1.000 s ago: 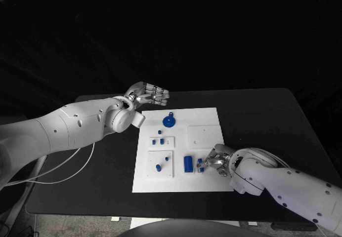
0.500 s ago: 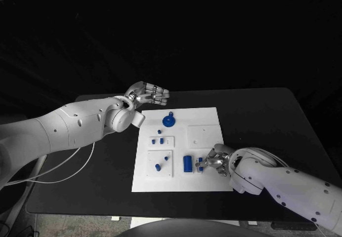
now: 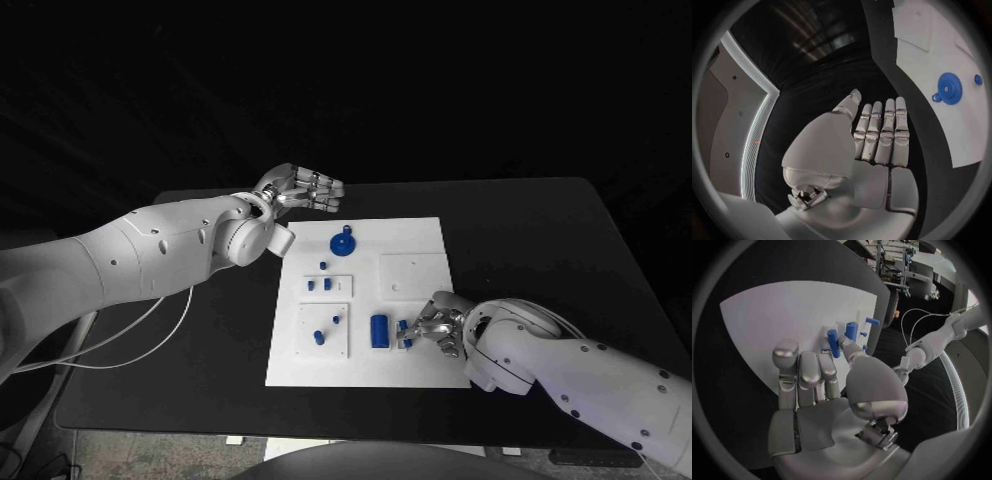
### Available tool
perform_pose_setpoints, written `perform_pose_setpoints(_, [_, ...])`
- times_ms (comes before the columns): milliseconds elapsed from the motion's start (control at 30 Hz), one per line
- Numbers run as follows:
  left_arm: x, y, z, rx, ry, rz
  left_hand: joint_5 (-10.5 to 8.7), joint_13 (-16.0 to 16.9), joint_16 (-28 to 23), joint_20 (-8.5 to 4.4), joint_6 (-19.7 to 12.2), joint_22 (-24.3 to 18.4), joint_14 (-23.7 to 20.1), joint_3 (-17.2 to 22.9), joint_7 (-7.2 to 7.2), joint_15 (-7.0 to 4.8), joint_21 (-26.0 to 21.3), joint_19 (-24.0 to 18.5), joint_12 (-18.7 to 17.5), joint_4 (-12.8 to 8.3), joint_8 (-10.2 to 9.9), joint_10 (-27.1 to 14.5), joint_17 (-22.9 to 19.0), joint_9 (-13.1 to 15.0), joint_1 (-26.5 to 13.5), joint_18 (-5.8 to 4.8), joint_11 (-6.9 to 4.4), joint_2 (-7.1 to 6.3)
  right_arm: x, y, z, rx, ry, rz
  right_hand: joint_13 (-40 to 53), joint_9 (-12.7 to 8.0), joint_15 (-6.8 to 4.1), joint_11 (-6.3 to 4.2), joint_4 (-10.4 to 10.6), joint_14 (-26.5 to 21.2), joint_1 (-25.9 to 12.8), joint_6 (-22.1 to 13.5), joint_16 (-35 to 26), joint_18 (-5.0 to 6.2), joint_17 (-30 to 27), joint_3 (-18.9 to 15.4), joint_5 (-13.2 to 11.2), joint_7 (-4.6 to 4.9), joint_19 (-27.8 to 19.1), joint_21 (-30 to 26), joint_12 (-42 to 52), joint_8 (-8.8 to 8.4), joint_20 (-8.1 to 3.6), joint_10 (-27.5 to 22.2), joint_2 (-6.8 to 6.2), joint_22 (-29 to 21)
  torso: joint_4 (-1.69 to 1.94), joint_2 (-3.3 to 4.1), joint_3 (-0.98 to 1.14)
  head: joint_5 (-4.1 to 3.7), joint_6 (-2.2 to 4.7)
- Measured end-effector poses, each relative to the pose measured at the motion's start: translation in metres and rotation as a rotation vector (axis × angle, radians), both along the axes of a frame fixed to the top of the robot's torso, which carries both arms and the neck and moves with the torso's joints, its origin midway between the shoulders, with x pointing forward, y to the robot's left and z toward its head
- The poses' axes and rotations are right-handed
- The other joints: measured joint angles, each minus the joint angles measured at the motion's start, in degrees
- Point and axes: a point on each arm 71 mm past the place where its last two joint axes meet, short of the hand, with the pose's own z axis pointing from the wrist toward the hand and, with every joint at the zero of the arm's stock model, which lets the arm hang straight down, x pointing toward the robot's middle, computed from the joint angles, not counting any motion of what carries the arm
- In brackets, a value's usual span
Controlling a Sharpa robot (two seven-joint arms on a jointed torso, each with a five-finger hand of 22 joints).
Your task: Assemble the parts on the task board
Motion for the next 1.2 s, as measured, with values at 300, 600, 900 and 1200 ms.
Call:
perform_pose_setpoints(300, [0.0,0.0001,0.0,0.0,0.001,0.0,0.0,0.0,0.0,0.0,0.0,0.0,0.0,0.0,0.0,0.0,0.0,0.0,0.0,0.0,0.0,0.0,0.0,0.0,0.0,0.0,0.0,0.0,-0.0003,0.0001,0.0,0.001,0.001,0.004,0.0,0.32,0.0,0.02,-0.59,0.0,-0.53,-0.09,-0.27,0.0,0.0,0.94,0.51,0.09,0.0,0.0,0.0,0.18,0.0,-0.01,0.01,0.0,-0.01,0.01,0.0,0.11,-0.04])
perform_pose_setpoints(600, [-0.0001,0.0004,-0.0001,0.001,0.002,0.0,0.0,0.0,0.0,0.0,-0.17,0.01,0.0,0.0,0.23,0.0,0.0,0.0,0.0,0.0,0.0,0.0,0.0,0.0,0.0,0.0,0.0,0.0,-0.0019,0.0013,0.0,0.002,0.005,0.014,-0.01,0.3,0.01,0.11,-0.59,0.0,-0.75,-0.07,-0.27,0.0,-0.01,0.93,0.51,0.07,0.0,0.0,0.0,0.18,0.0,-0.11,-0.22,0.0,-0.02,0.01,0.01,0.19,-0.06])
perform_pose_setpoints(900, [-0.0001,0.0006,-0.0001,0.001,0.002,0.0,0.0,0.0,0.0,0.0,-0.16,0.01,0.0,0.0,0.24,0.0,0.0,0.0,0.0,0.0,0.0,0.0,0.0,0.0,0.0,0.0,0.0,0.0,-0.0037,0.0024,0.0005,0.003,0.008,0.023,-0.02,0.29,0.01,0.11,-0.59,0.0,-0.8,0.01,-0.27,0.0,-0.01,0.93,0.51,-0.02,0.0,0.0,0.0,0.18,0.01,-0.1,-0.28,-0.01,-0.02,0.01,0.02,0.29,-0.12])
perform_pose_setpoints(1200, [-0.0002,0.0006,-0.0002,0.001,0.004,0.0,0.0,0.0,0.0,0.0,-0.16,0.01,0.0,0.16,0.24,0.0,0.0,0.0,0.0,0.16,0.0,0.0,0.0,0.0,0.0,0.0,0.0,0.0,-0.0037,0.0023,0.0002,0.003,0.009,0.023,-0.02,0.29,0.01,0.11,-0.26,-0.01,-1.27,0.01,-0.27,0.0,-0.01,0.59,0.49,-0.01,0.0,0.0,0.0,0.17,0.01,-0.1,-0.28,-0.01,-0.02,0.0,0.02,0.33,-0.02])
